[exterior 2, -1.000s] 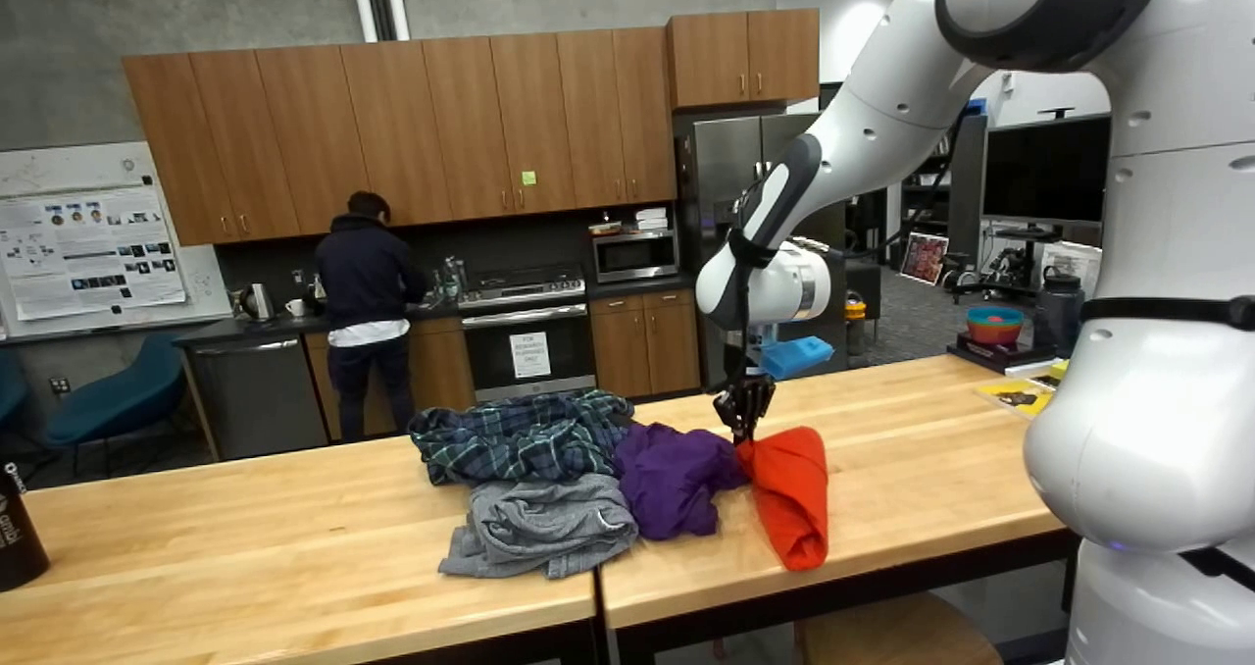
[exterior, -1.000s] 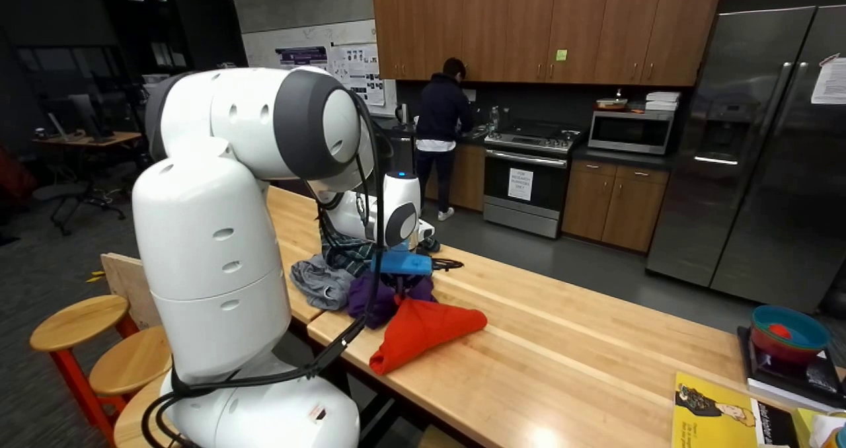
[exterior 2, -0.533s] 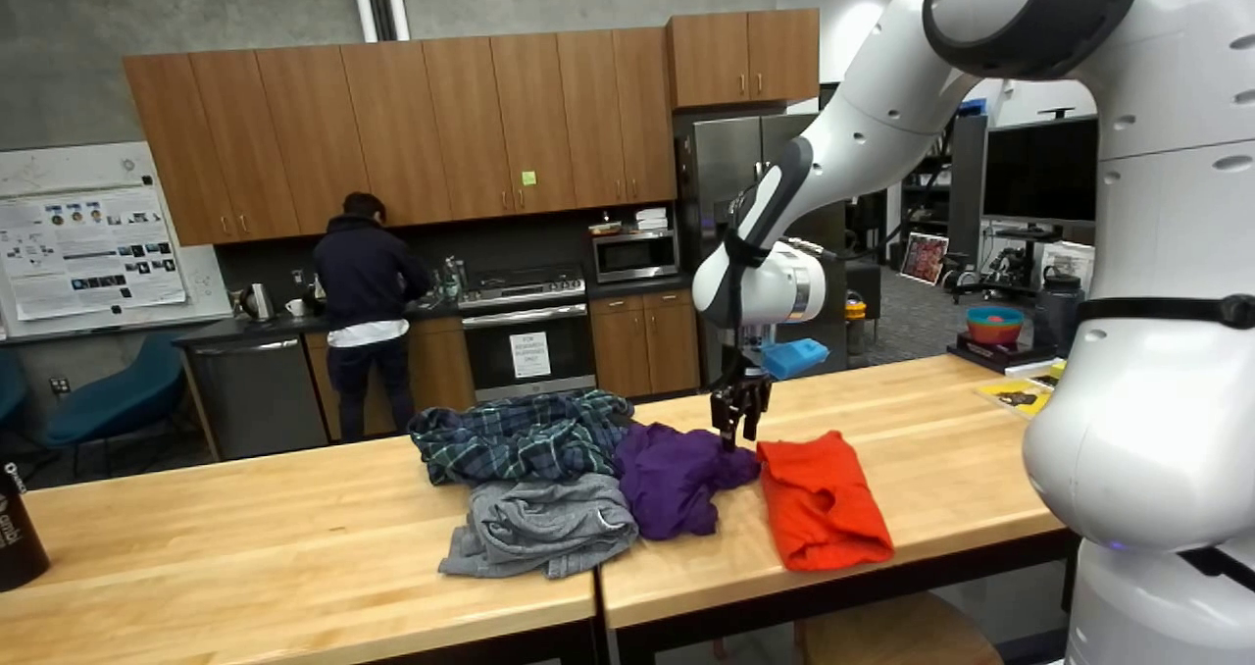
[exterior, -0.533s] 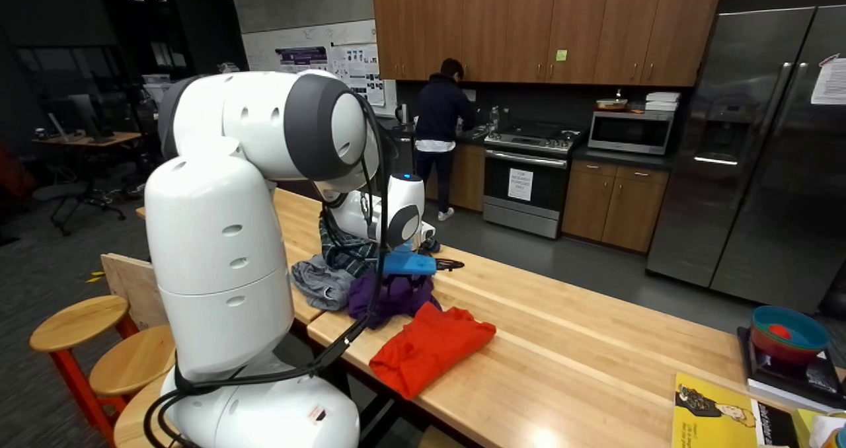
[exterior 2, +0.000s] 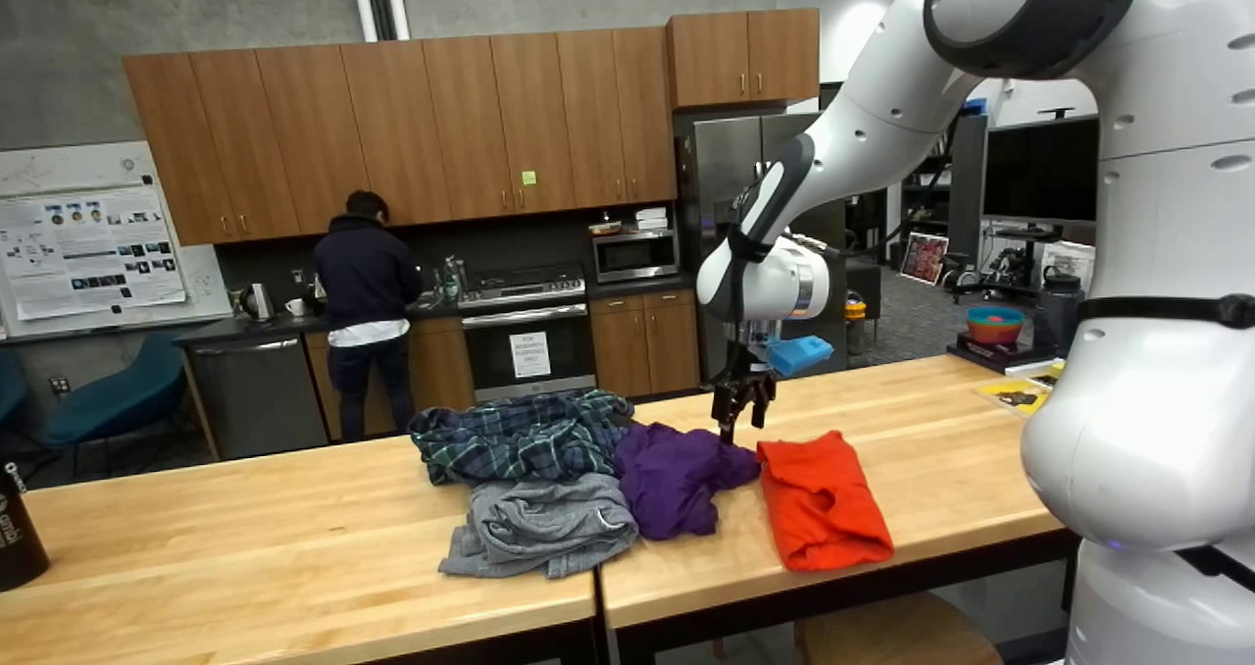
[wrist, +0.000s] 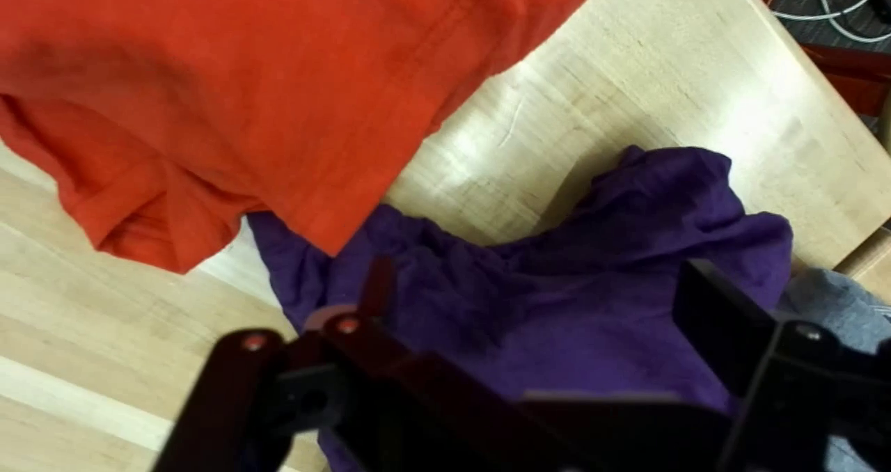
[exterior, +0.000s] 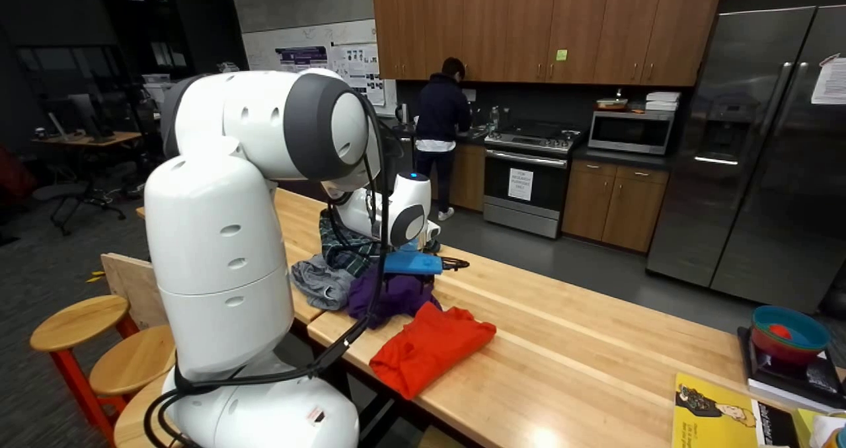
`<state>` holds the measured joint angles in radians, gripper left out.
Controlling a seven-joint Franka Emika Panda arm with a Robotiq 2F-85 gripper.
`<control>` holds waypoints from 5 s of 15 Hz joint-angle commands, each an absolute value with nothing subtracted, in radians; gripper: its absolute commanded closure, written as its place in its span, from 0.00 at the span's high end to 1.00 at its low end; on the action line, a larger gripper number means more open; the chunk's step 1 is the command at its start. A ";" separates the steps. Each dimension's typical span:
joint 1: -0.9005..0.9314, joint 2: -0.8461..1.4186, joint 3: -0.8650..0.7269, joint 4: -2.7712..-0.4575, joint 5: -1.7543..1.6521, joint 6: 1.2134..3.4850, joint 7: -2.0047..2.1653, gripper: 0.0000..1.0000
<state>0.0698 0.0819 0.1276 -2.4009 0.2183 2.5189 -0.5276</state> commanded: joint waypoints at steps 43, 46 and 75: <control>0.013 0.296 -0.006 -2.326 0.188 2.465 0.342 1.00; 0.011 0.346 -0.006 -2.279 0.193 2.443 0.324 1.00; -0.117 0.209 -0.085 -2.292 0.202 2.491 0.141 0.05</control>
<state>-0.0959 0.2917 -0.0853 -2.2355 0.1810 2.4617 0.2224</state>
